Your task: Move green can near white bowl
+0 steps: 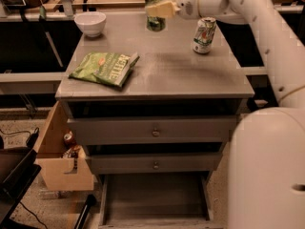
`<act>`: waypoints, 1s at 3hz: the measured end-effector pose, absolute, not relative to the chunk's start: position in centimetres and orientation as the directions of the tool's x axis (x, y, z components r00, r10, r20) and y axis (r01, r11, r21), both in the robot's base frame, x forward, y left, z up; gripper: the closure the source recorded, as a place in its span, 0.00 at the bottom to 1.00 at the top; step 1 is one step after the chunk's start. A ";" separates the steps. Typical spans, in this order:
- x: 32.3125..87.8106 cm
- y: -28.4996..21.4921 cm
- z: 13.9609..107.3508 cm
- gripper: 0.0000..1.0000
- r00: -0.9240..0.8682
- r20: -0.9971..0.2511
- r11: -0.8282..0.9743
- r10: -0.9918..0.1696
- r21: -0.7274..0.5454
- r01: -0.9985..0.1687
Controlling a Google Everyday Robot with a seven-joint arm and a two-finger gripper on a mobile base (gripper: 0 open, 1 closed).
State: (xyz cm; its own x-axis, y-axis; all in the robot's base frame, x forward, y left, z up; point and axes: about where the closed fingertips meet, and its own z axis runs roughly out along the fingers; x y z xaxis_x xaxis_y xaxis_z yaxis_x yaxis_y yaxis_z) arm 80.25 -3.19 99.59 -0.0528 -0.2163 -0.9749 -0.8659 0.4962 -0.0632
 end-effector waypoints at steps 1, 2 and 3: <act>84.9 1.0 99.9 1.00 -0.069 -0.973 0.562 -0.218 -0.067 -0.824; 88.6 3.4 99.6 1.00 -0.035 -0.977 0.622 -0.211 -0.107 -0.775; 90.7 2.9 98.7 1.00 0.034 -0.979 0.670 -0.200 -0.162 -0.725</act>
Offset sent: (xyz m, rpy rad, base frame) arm 0.1282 0.0938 -0.0006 -0.0004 -0.1962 -0.2510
